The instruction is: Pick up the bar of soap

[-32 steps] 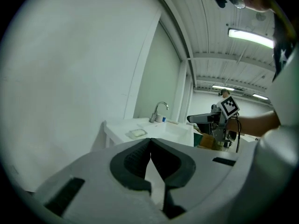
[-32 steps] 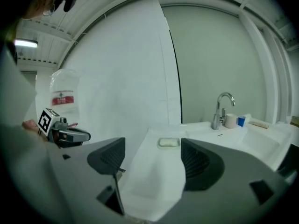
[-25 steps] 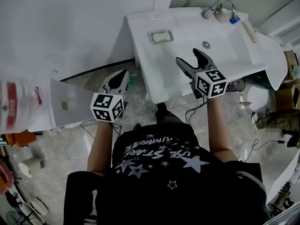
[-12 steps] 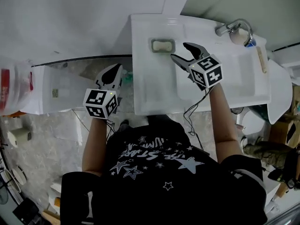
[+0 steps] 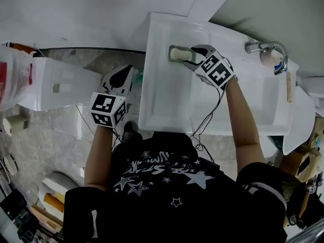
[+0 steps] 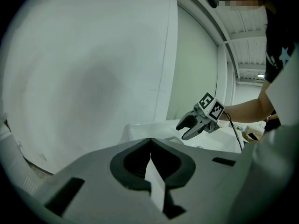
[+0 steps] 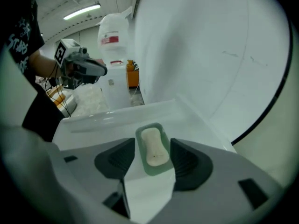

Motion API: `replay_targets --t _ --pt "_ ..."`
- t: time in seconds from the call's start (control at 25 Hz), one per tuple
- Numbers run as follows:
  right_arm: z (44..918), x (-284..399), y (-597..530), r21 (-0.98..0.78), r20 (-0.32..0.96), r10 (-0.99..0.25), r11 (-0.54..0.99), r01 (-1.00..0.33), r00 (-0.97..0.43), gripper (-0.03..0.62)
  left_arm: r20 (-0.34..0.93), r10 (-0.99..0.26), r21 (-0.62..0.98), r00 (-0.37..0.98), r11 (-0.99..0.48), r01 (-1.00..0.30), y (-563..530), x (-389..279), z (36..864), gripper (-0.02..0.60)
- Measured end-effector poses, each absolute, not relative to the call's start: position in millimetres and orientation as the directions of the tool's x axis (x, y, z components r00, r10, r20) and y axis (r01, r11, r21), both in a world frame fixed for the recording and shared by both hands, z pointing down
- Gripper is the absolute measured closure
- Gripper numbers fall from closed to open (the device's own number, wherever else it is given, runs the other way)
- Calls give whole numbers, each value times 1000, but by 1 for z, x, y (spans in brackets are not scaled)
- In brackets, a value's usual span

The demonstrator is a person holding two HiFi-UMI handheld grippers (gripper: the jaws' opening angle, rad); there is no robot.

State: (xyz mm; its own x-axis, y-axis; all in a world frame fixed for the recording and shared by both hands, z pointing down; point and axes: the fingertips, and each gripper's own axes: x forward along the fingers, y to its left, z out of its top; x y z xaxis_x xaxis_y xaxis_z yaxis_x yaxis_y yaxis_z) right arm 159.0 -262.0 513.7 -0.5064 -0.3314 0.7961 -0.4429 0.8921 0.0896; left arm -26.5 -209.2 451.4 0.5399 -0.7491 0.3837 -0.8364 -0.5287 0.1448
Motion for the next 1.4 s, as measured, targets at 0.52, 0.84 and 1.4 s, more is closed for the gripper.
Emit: replay_targets --t 0.52,0.84,1.4 --pt "560 143 -278 121 904 -200 967 -224 -377 365 411 -749 174 520 -496 -851 -222 -31 471 572" --pt "578 140 -281 120 939 -163 980 -156 -303 367 428 -739 189 520 -490 -851 -224 -34 481 572" --pt "591 131 -282 166 970 -176 984 -71 -167 396 430 -729 205 533 -496 -844 -225 -34 486 571"
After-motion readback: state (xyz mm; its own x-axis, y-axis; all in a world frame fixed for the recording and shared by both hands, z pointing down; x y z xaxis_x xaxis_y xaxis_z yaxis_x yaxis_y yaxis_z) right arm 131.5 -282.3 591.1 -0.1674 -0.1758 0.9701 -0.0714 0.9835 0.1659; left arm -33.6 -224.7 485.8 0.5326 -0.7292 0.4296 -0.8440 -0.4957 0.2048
